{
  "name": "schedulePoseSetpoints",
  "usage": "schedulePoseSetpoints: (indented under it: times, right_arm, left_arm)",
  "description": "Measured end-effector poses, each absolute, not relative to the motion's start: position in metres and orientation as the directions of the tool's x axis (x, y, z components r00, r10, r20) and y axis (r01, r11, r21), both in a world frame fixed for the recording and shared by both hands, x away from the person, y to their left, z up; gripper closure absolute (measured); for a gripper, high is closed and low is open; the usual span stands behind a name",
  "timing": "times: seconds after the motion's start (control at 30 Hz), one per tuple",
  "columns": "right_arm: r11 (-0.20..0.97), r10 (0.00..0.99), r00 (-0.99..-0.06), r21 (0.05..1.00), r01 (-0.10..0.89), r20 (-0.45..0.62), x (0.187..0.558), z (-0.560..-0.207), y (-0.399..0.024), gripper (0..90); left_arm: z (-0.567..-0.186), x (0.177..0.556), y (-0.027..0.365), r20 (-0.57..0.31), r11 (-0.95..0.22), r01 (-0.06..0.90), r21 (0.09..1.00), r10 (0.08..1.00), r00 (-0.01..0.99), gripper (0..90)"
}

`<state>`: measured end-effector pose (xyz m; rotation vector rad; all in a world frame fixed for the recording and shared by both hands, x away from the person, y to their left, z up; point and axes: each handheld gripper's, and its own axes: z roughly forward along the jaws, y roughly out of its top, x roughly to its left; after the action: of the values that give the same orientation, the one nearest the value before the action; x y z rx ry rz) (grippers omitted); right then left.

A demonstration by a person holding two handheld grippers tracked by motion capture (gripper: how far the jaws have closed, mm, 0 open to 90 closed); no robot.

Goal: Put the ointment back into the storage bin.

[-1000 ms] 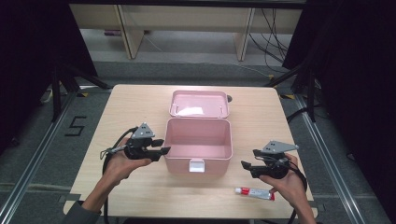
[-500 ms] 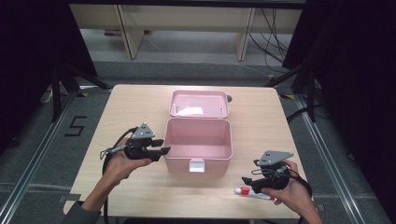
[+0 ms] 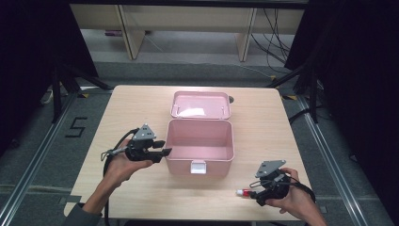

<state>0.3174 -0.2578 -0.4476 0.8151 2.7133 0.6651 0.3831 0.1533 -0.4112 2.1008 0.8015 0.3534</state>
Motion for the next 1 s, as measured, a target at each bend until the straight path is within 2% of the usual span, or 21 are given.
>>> schedulePoseSetpoints:
  times: [0.13, 0.37, 0.47, 0.53, 0.57, 0.67, 0.7, 0.87, 0.9, 0.97, 1.0]
  right_arm:
    - [0.772, 0.54, -0.838, 0.441, 0.458, -0.074, 0.318, -0.453, -0.256, 30.9]
    - [0.844, 0.445, -0.891, 0.374, 0.385, -0.089, 0.321, -0.462, -0.252, 39.2]
    - [0.851, 0.452, -0.888, 0.337, 0.403, -0.081, 0.321, -0.464, -0.249, 42.6]
    - [0.868, 0.422, -0.902, 0.327, 0.374, -0.089, 0.324, -0.466, -0.248, 44.2]
    - [0.86, 0.446, -0.892, 0.313, 0.404, -0.076, 0.323, -0.466, -0.248, 45.7]
    - [0.877, 0.417, -0.905, 0.298, 0.377, -0.082, 0.326, -0.468, -0.247, 48.2]
    - [0.868, 0.438, -0.897, 0.287, 0.404, -0.063, 0.325, -0.469, -0.247, 49.2]
    - [0.875, 0.433, -0.9, 0.264, 0.406, -0.051, 0.326, -0.47, -0.246, 53.8]
    - [0.889, 0.402, -0.914, 0.264, 0.374, -0.058, 0.328, -0.471, -0.246, 54.7]
    - [0.883, 0.424, -0.905, 0.238, 0.404, -0.035, 0.327, -0.471, -0.245, 56.3]
    - [0.896, 0.395, -0.917, 0.247, 0.37, -0.057, 0.329, -0.471, -0.245, 57.6]
  left_arm:
    - [-0.411, 0.383, 0.153, -0.03, -0.444, 0.417, 0.793, 0.654, 0.755, 58.5]
    - [-0.411, 0.383, 0.153, -0.032, -0.444, 0.418, 0.793, 0.654, 0.755, 58.5]
    - [-0.411, 0.383, 0.153, -0.029, -0.444, 0.416, 0.793, 0.656, 0.755, 58.5]
    - [-0.411, 0.383, 0.153, -0.03, -0.444, 0.416, 0.793, 0.655, 0.755, 58.5]
    - [-0.411, 0.383, 0.153, -0.03, -0.444, 0.416, 0.793, 0.654, 0.756, 58.4]
    - [-0.411, 0.383, 0.153, -0.03, -0.444, 0.416, 0.794, 0.654, 0.756, 58.4]
    - [-0.411, 0.383, 0.153, -0.031, -0.445, 0.415, 0.794, 0.653, 0.757, 58.4]
    - [-0.411, 0.383, 0.153, -0.028, -0.445, 0.415, 0.794, 0.654, 0.756, 58.4]
    - [-0.411, 0.383, 0.153, -0.028, -0.445, 0.414, 0.794, 0.653, 0.757, 58.3]
    - [-0.411, 0.383, 0.153, -0.029, -0.445, 0.414, 0.794, 0.653, 0.757, 58.3]
    - [-0.411, 0.383, 0.153, -0.029, -0.445, 0.414, 0.794, 0.653, 0.756, 58.3]
